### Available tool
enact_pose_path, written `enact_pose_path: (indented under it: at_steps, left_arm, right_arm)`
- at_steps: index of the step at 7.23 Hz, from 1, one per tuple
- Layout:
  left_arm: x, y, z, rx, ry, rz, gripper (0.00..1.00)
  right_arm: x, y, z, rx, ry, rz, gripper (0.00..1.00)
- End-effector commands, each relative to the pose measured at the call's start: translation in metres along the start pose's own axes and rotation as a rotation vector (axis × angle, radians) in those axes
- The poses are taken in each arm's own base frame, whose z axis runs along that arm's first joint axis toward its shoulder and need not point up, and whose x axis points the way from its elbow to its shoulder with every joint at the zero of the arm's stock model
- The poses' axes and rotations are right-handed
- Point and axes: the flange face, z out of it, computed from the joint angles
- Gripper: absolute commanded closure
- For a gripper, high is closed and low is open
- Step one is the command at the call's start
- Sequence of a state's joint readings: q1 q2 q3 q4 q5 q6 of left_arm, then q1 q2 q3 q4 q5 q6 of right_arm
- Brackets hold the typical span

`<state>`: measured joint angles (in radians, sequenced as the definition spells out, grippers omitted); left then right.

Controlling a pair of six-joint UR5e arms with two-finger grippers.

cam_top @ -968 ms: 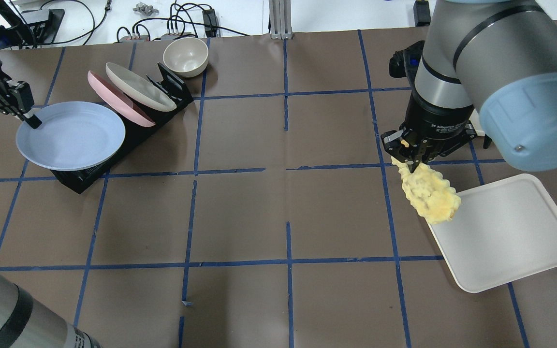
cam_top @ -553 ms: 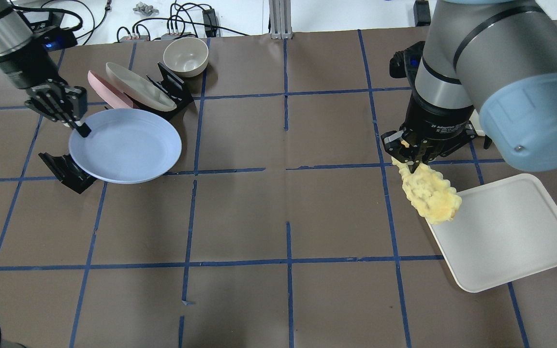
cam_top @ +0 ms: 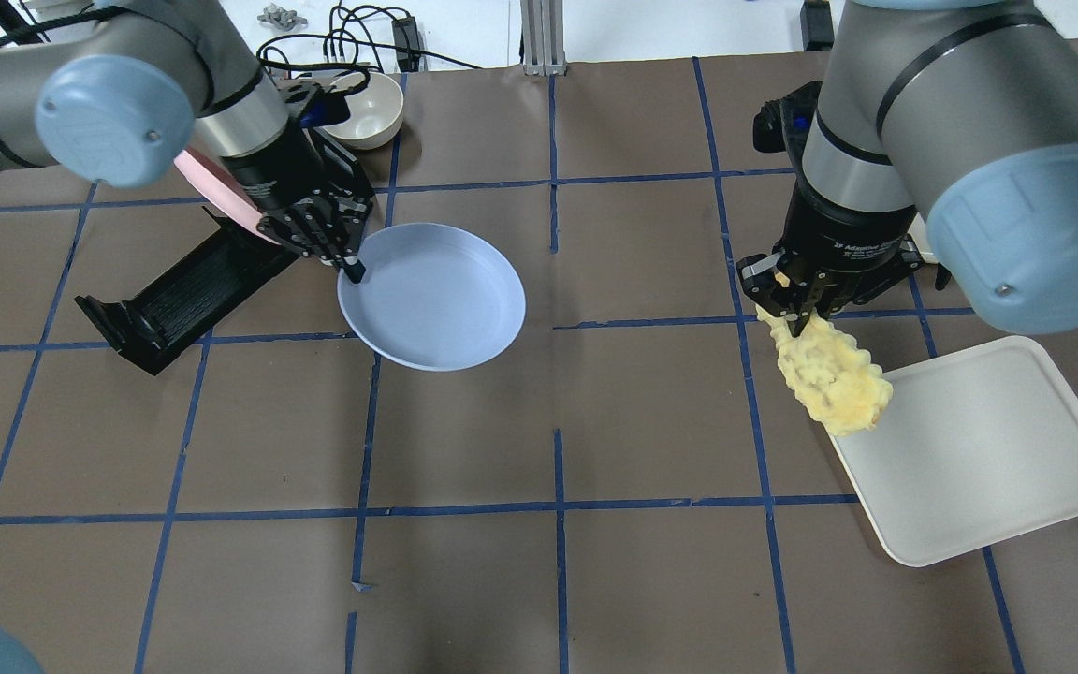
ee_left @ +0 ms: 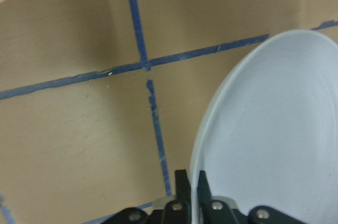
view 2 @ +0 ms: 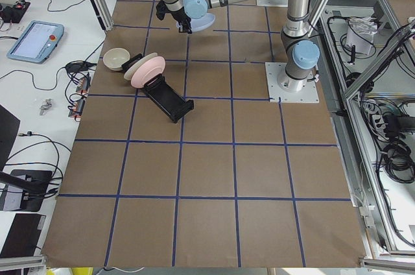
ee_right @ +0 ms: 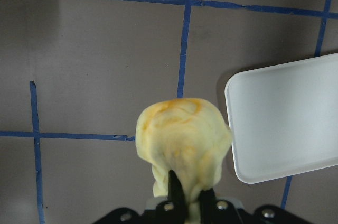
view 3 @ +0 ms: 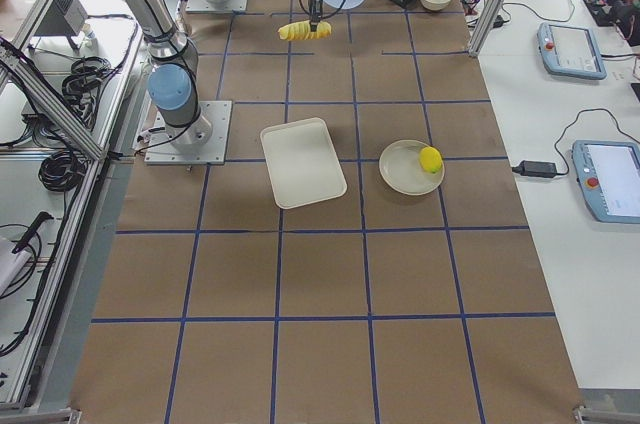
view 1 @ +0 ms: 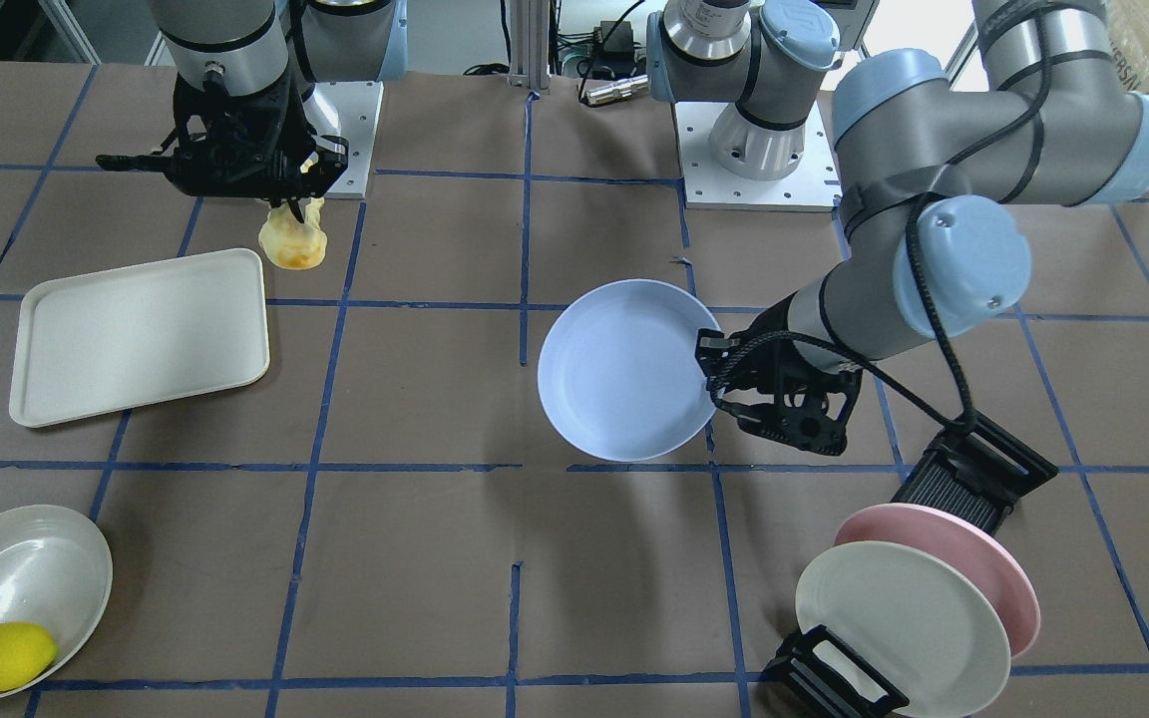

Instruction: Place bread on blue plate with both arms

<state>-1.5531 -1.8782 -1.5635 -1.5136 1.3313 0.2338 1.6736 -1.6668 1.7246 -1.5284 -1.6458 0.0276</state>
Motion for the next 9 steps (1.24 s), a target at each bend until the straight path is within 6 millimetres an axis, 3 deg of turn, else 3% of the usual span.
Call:
enact_pose_path:
  at_steps: [1,3,4,6,7,8,9]
  left_arm:
    - [0.018,-0.039,0.058,0.068,0.078,0.027,0.99]
    - [0.053,-0.047,0.089,0.074,0.061,0.064,0.99]
    - [0.055,-0.048,0.106,0.069,0.06,0.072,0.99]
    - [0.047,-0.049,0.137,0.13,0.049,0.066,0.94]
    - [0.045,-0.047,0.147,0.132,0.049,0.066,0.81]
    - [0.046,-0.048,0.145,0.14,0.052,0.03,0.21]
    - [0.051,-0.047,0.128,0.169,0.051,-0.023,0.0]
  right_arm:
    - [0.0,0.0,0.001,-0.001,0.002,0.0,0.79]
    - [0.0,0.003,0.003,-0.001,-0.001,0.0,0.79]
    - [-0.001,0.006,0.017,-0.025,-0.002,-0.003,0.79]
    - [-0.001,0.013,0.021,-0.026,-0.002,-0.005,0.79]
    - [-0.002,0.016,0.023,-0.03,-0.002,-0.005,0.79]
    - [-0.002,0.005,0.024,0.014,-0.002,-0.016,0.79]
    - [-0.006,-0.022,0.053,0.028,-0.013,-0.004,0.79]
